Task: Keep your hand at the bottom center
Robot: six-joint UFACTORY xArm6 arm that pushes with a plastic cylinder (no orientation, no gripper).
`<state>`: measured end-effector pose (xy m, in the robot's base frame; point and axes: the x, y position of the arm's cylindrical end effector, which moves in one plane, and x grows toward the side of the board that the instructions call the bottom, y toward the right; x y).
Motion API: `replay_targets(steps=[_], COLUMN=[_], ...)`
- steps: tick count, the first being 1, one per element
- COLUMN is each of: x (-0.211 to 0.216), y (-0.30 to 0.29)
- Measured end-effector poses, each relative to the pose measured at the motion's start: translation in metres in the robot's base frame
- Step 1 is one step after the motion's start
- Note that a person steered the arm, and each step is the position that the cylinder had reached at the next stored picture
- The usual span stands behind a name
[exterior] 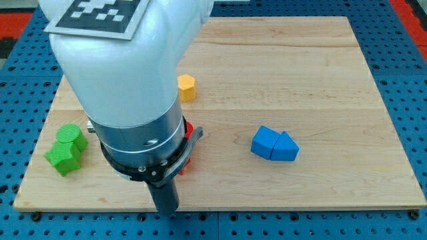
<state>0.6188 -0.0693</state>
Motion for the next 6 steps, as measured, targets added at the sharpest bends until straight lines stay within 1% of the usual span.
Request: replay_targets(steps=[6], x=[-0.0011], y=[0.0085])
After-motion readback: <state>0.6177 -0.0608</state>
